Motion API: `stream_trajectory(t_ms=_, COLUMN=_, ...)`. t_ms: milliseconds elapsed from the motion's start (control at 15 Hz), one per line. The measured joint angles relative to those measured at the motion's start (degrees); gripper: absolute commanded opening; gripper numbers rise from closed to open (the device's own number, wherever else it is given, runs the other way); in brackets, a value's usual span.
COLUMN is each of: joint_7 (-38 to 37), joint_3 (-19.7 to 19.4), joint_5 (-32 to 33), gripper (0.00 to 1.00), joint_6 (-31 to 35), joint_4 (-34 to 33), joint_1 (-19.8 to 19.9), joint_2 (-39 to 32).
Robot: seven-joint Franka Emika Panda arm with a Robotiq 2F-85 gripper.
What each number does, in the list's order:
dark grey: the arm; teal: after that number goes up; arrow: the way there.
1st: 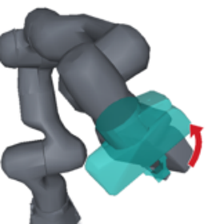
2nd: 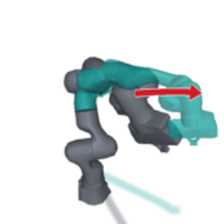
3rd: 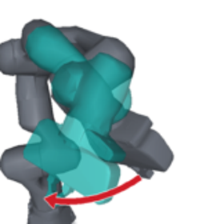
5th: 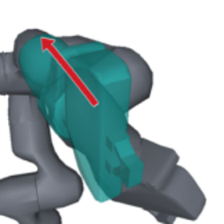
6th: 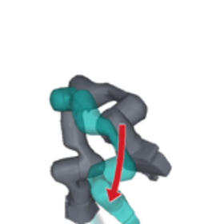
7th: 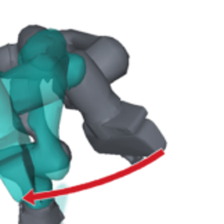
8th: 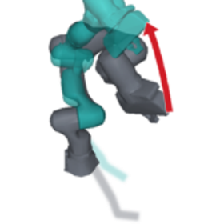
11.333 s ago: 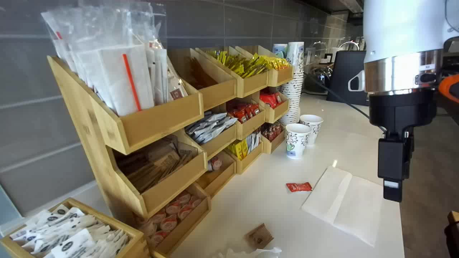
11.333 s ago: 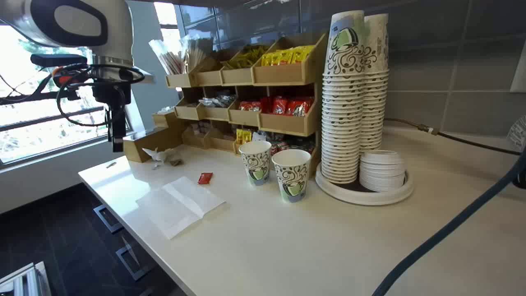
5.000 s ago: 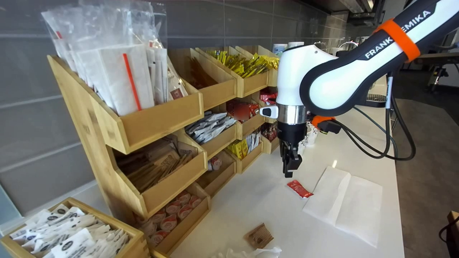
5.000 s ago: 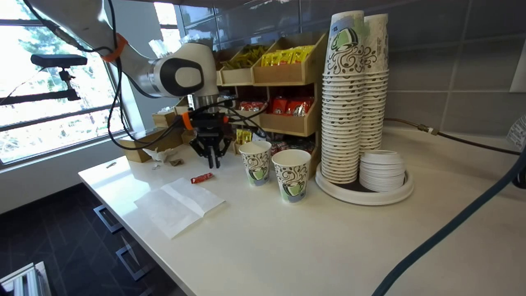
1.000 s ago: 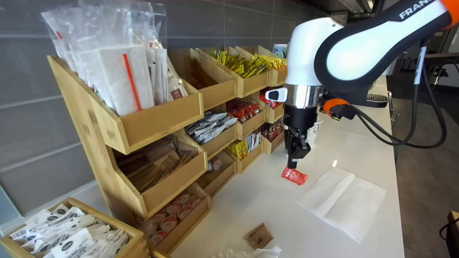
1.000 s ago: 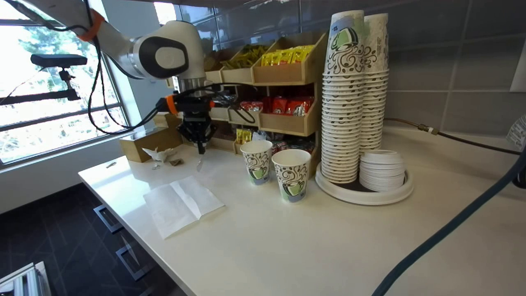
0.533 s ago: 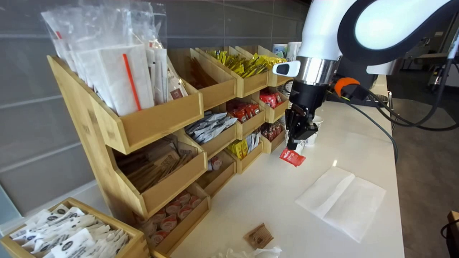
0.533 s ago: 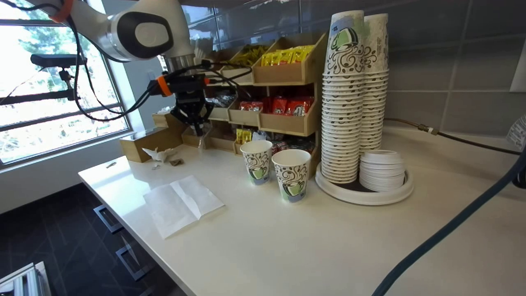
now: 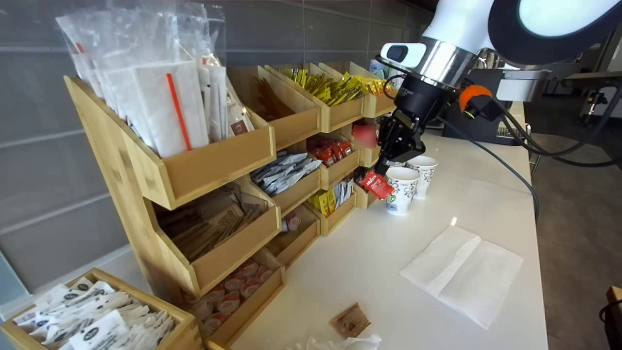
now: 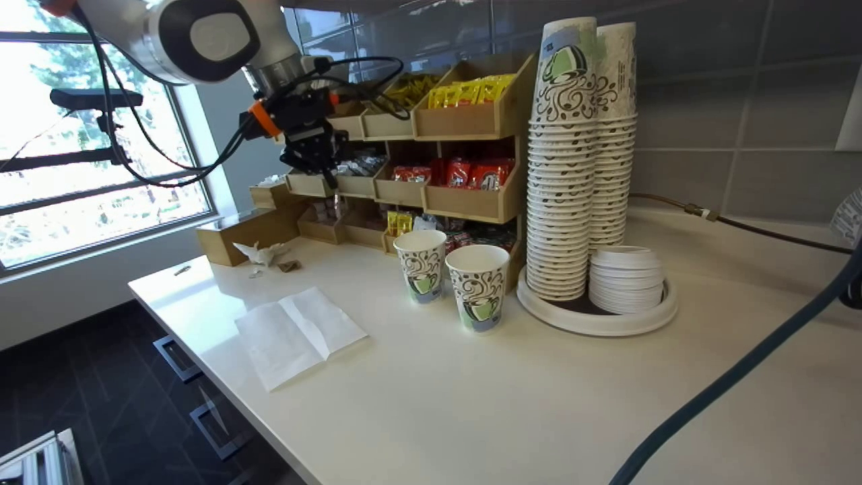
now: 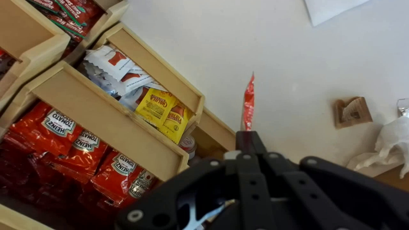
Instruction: Pick up the red sachet from the counter and put it on the wooden stand.
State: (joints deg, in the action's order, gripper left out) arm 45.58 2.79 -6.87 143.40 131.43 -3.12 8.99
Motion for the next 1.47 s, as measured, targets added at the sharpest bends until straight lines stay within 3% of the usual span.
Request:
stream_trajectory(t_ms=533, joint_7=2.86, joint_3=-1.36, joint_5=-2.15, gripper=0.0, joint_6=3.34, joint_4=-0.09, joint_1=-1.41, joint_2=0.06)
stream_trajectory(t_ms=933, joint_7=13.48, joint_3=-3.94, joint_5=-4.97, gripper=0.0, joint_6=11.64, joint_4=-0.59, joint_1=-3.24, joint_2=0.49)
stream_trajectory(t_ms=1467, joint_7=31.55, joint_3=-6.27, joint_5=-14.09, gripper=0.0, joint_6=16.91, joint_4=-0.78, joint_1=-5.99, joint_2=0.27)
